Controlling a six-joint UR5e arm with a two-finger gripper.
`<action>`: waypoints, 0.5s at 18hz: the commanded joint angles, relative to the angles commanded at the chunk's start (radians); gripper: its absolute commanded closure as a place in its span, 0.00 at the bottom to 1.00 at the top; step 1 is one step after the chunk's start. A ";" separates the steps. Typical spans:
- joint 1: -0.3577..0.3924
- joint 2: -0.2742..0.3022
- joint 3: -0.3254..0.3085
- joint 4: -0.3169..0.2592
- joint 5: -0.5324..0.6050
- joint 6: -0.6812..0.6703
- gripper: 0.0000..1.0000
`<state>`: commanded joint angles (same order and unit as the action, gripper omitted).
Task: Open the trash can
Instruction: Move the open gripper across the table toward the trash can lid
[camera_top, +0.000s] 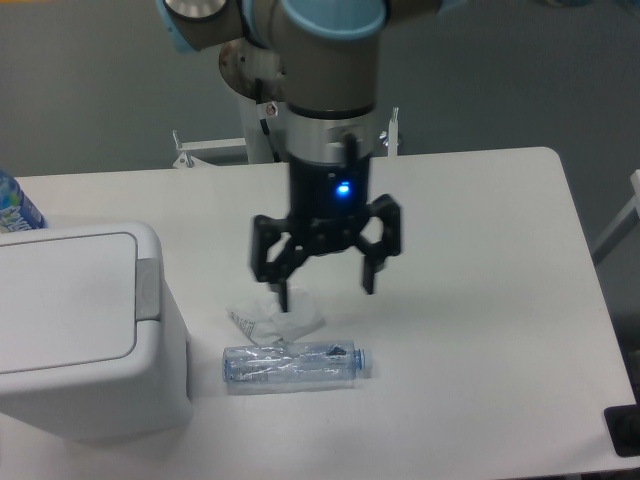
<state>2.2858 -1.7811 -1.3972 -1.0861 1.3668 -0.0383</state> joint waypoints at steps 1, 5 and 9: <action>-0.008 0.012 -0.028 0.002 0.000 0.000 0.00; -0.045 0.023 -0.071 0.000 -0.024 -0.008 0.00; -0.051 0.025 -0.077 0.000 -0.044 -0.054 0.00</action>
<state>2.2350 -1.7564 -1.4742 -1.0861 1.3223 -0.0920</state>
